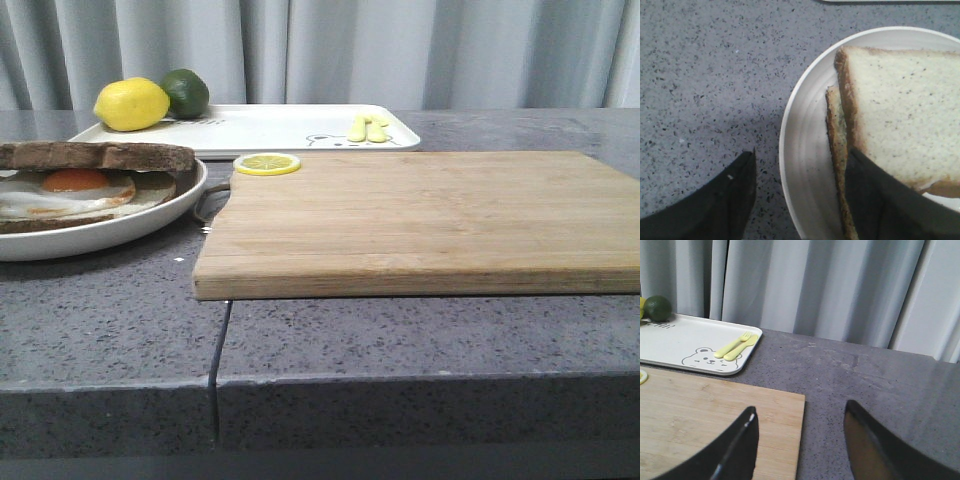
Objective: Place bread and move sandwich to tray
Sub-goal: 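Grip the rim of the white plate with the left gripper, then lift the plate with the left gripper and carry it toward the tray, then lower the plate onto the bear-print tray and release with the left gripper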
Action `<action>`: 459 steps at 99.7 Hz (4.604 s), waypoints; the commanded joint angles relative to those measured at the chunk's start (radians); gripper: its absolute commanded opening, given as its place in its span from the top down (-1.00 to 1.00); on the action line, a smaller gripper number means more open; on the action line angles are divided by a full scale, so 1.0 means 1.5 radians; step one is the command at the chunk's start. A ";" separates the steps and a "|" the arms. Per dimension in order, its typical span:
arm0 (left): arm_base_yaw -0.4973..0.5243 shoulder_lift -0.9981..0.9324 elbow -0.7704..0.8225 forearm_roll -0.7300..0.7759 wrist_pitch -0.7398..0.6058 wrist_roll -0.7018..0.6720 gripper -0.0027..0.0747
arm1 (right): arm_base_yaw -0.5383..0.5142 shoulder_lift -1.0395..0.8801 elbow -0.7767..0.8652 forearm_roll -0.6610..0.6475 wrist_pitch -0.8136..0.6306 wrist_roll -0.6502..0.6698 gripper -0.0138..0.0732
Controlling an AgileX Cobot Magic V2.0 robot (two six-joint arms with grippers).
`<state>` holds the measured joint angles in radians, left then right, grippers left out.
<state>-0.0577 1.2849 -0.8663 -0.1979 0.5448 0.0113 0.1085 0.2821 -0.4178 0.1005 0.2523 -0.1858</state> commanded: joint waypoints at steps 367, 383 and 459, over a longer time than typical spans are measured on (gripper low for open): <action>0.011 0.416 -0.597 -0.579 0.097 0.070 0.98 | -0.005 0.003 -0.016 -0.005 -0.053 0.000 -0.25; -0.005 0.488 -0.683 -0.507 0.130 0.012 0.98 | -0.005 0.003 -0.016 -0.005 -0.053 0.000 -0.25; -0.010 0.578 -0.757 -0.403 0.100 -0.048 0.98 | -0.005 0.003 -0.016 -0.005 -0.053 0.000 -0.25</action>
<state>-0.0668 2.2241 -1.9599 -0.7638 0.7501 -0.0343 0.1085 0.2821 -0.4178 0.1005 0.2523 -0.1858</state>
